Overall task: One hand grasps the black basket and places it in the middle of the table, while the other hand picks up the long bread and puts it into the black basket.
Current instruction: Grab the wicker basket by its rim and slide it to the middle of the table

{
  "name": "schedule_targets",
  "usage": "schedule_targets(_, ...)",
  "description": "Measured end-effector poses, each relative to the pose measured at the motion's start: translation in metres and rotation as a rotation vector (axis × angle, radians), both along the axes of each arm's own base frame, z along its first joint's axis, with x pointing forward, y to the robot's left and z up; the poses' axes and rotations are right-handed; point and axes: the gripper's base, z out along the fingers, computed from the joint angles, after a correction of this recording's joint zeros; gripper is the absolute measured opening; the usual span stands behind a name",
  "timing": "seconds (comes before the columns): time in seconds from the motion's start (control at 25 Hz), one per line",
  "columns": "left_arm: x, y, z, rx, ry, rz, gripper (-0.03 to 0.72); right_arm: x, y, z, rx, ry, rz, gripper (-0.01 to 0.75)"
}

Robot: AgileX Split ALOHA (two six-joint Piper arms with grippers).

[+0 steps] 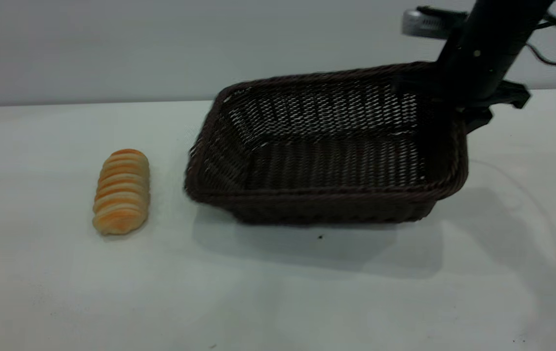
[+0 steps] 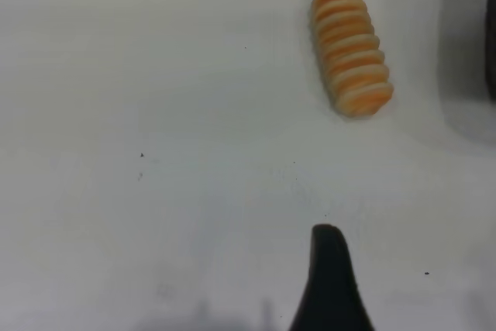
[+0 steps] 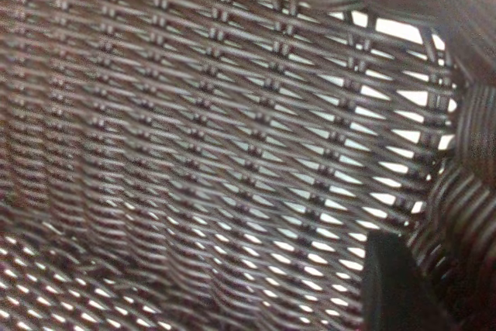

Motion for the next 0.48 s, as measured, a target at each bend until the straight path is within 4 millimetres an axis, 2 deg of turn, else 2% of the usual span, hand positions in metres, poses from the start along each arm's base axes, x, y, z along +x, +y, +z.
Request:
schedule_targets(0.2, 0.0, 0.0, 0.0, 0.003, 0.001, -0.003, 0.568, 0.002, 0.011, -0.018, 0.084, 0.038, 0.111, 0.225)
schedule_targets(0.48, 0.0, 0.0, 0.0, 0.002, 0.003, -0.003, 0.568, 0.003, 0.013, -0.029, 0.095, 0.038, 0.171, 0.225)
